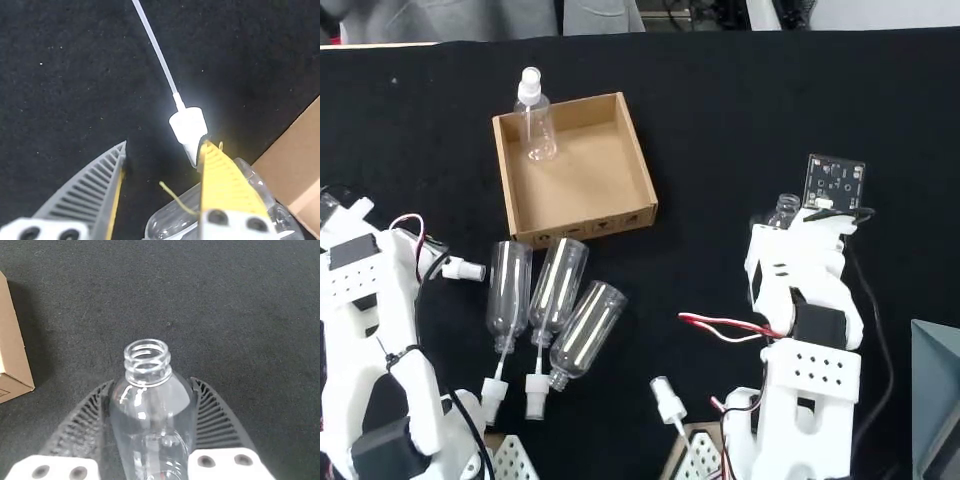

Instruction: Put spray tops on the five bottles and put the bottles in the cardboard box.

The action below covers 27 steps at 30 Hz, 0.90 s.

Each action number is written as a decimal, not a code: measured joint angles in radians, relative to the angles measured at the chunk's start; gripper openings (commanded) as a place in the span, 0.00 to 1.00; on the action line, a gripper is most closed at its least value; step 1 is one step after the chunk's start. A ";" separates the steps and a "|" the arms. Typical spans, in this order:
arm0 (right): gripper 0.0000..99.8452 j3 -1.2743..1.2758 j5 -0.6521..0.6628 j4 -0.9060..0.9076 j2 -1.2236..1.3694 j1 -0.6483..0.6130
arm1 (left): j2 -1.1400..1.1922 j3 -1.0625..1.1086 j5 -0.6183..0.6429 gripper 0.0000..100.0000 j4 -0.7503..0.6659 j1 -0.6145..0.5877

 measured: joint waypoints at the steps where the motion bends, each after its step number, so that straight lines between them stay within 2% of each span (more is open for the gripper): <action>1: 0.08 0.000 0.000 0.000 0.000 0.000 | 0.002 0.000 -0.011 0.21 0.000 0.000; 11: 0.08 0.000 0.000 0.000 0.000 0.000 | 0.002 0.000 -0.178 0.21 -0.094 0.000; 27: 0.08 0.000 0.000 0.000 0.000 0.000 | 0.006 -0.035 -0.523 0.21 -0.103 0.000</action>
